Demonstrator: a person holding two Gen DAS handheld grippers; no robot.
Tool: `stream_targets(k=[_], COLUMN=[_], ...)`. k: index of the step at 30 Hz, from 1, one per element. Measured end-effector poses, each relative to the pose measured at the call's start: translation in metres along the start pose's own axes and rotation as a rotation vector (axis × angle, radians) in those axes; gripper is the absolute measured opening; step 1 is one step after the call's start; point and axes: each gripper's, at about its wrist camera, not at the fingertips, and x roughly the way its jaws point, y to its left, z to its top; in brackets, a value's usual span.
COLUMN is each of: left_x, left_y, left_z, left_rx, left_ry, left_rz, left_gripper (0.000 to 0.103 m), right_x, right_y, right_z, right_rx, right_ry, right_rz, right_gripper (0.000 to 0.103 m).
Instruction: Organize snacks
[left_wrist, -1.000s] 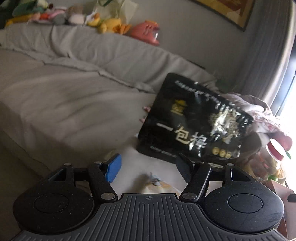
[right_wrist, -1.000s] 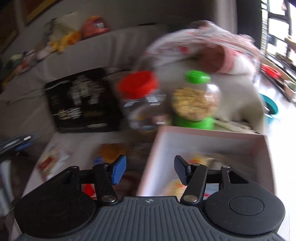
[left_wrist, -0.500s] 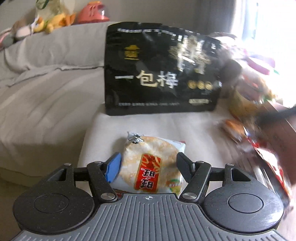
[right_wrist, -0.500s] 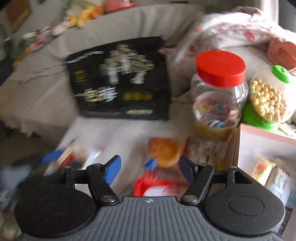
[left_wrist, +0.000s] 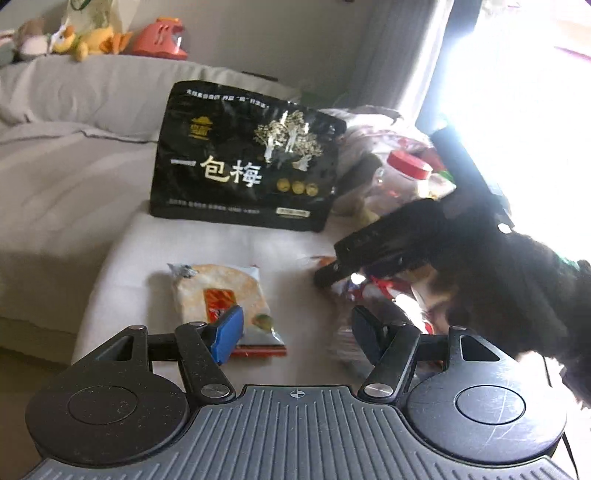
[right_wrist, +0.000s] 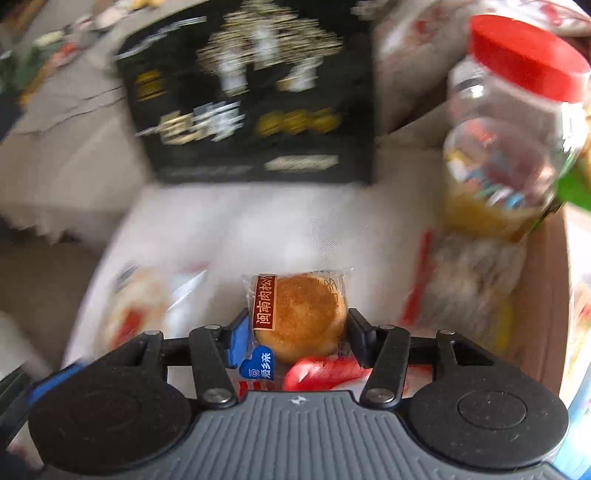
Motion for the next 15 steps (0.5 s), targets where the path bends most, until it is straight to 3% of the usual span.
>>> stream_targets(k=[4, 9, 15], left_x=[0.0, 0.004, 0.009], left_y=[-0.005, -0.028, -0.038], left_z=[-0.007, -0.015, -0.002], left_rx=[-0.015, 0.095, 0.147], left_ry=[0.038, 0.065, 0.036], left_rz=[-0.043, -0.037, 0.0], left_gripper=[0.07, 0.07, 0.07], right_x=[-0.027, -0.088, -0.143], right_y=[0.02, 0.029, -0.002], right_z=[-0.025, -0.053, -0.091], right_rx=[-0.037, -0.079, -0.069], right_ry=[0.026, -0.15, -0.23], right_rz=[0.107, 0.083, 0.121], right_gripper=[0.053, 0.053, 0.049])
